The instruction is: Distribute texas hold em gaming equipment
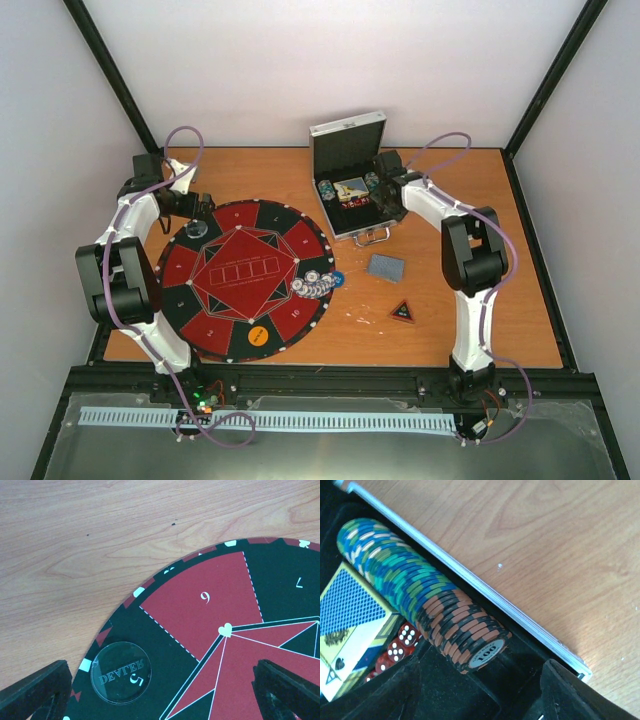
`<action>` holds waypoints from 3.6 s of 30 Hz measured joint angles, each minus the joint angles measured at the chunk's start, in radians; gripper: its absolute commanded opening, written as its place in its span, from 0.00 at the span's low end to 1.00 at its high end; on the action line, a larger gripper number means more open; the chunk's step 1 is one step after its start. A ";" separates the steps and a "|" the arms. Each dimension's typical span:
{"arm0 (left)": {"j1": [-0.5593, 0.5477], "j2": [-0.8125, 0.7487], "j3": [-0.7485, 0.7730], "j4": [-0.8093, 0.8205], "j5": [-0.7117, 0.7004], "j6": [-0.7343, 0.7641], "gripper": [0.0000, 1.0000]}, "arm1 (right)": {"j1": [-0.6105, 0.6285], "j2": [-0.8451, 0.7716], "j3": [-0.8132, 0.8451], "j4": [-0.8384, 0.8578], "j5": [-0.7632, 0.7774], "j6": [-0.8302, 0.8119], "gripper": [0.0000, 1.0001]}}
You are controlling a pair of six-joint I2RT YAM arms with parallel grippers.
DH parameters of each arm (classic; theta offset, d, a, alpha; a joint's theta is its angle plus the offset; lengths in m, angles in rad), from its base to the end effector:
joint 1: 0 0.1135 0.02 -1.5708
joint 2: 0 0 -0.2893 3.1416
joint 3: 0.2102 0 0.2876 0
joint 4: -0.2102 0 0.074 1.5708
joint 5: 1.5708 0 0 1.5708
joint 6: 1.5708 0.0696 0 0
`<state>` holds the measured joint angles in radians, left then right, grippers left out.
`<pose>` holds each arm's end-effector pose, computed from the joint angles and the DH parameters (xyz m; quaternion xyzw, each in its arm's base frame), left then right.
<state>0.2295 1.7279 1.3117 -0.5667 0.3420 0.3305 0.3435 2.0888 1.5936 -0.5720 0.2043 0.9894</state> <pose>0.4184 0.0738 0.2243 0.0969 0.9395 -0.0776 0.3194 0.4829 0.1577 0.1595 0.3299 0.9055 0.0756 0.2559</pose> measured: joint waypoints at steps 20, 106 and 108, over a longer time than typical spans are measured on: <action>0.000 -0.011 0.000 -0.040 0.071 0.029 1.00 | -0.122 -0.170 0.124 -0.090 -0.562 -1.963 0.98; 0.000 0.115 0.055 -0.085 0.036 0.046 1.00 | -0.065 0.189 0.238 -0.127 -0.185 -2.653 0.75; 0.000 0.115 0.055 -0.085 0.036 0.046 1.00 | -0.064 0.189 0.238 -0.126 -0.185 -2.650 0.68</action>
<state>0.2295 1.8431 1.3663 -0.6514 0.3779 0.3763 0.2794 2.2776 1.8320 -0.6979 0.0196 -1.6604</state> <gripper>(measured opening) 0.997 0.760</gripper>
